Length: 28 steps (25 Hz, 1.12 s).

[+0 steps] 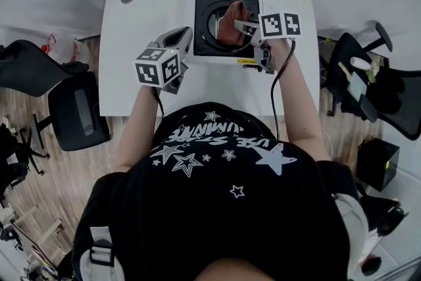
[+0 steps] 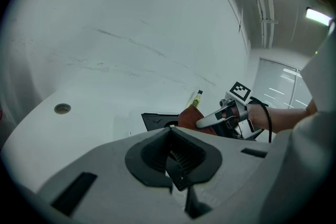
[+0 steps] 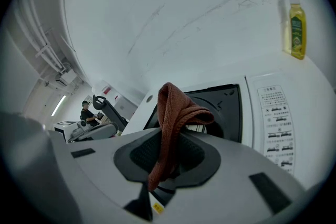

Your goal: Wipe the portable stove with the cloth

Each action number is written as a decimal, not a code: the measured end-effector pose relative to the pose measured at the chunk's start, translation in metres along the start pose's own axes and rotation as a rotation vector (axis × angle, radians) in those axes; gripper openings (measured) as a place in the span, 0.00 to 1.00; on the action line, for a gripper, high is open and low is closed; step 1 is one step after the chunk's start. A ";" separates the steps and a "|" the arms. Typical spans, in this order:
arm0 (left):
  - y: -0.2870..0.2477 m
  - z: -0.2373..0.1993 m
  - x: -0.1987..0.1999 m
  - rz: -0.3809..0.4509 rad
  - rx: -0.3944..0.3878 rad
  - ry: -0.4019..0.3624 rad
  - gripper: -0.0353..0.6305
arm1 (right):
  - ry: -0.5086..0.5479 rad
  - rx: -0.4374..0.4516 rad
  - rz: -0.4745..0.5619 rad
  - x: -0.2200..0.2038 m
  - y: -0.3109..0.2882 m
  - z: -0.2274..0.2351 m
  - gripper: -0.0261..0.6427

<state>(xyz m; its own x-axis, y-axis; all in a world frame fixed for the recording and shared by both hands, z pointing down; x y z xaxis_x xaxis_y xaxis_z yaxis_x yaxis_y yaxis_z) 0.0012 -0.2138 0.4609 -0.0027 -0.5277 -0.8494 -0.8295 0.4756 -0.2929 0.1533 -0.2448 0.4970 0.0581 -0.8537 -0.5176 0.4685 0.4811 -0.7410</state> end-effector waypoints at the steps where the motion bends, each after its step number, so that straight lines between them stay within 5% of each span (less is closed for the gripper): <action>1: -0.002 0.002 0.000 -0.001 -0.001 -0.001 0.07 | -0.003 -0.002 0.002 0.000 0.002 0.003 0.14; 28: -0.052 0.045 -0.003 -0.070 -0.067 -0.061 0.07 | -0.081 -0.050 0.057 -0.013 0.054 0.078 0.14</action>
<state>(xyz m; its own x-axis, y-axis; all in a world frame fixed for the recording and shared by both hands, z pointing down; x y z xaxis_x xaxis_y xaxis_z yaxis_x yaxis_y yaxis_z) 0.0692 -0.2055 0.4585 0.0888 -0.5131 -0.8537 -0.8619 0.3900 -0.3241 0.2462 -0.2232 0.4974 0.1553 -0.8369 -0.5249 0.4179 0.5371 -0.7327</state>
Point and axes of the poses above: the fingertips, and each gripper's own axes: y backward along the fingers, z to its right, x out of its top, the point moved 1 cm from there along y, backward along the fingers, and after that the axes turned 14 degrees about -x, right-handed, at the moved point
